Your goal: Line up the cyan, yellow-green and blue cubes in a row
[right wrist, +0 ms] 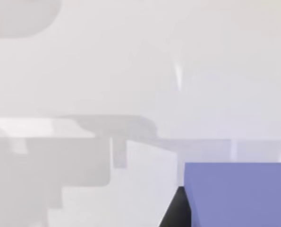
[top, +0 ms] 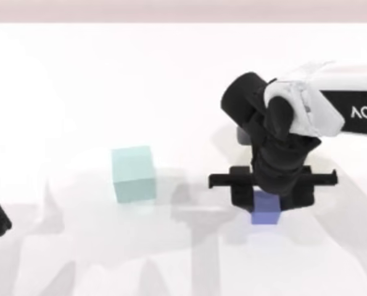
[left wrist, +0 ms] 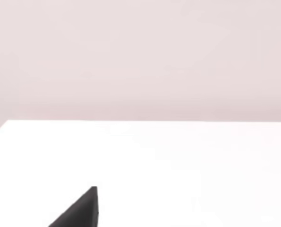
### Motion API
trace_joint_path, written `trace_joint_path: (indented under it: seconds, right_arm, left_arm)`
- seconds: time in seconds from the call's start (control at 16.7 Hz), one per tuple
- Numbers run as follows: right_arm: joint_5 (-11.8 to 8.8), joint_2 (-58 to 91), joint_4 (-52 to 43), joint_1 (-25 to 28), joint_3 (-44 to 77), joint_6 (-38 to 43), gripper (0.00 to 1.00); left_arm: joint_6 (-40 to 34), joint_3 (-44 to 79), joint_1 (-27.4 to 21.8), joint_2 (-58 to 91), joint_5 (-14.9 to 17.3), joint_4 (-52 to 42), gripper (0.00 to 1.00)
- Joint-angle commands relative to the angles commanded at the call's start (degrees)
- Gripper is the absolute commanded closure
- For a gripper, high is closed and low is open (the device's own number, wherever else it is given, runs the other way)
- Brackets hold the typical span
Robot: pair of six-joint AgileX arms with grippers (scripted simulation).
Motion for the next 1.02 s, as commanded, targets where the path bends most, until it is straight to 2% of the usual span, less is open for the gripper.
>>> trace_joint_path:
  seconds: [0.36,1.02]
  right_arm:
    - [0.0,0.0,0.0,0.0,0.0,0.0,0.02]
    - [0.0,-0.3,-1.0,0.0,0.9,0.1,0.00]
  left_arm:
    - [0.0,0.0,0.0,0.0,0.0,0.0,0.00]
    - [0.0,0.0,0.0,0.0,0.0,0.0,0.00]
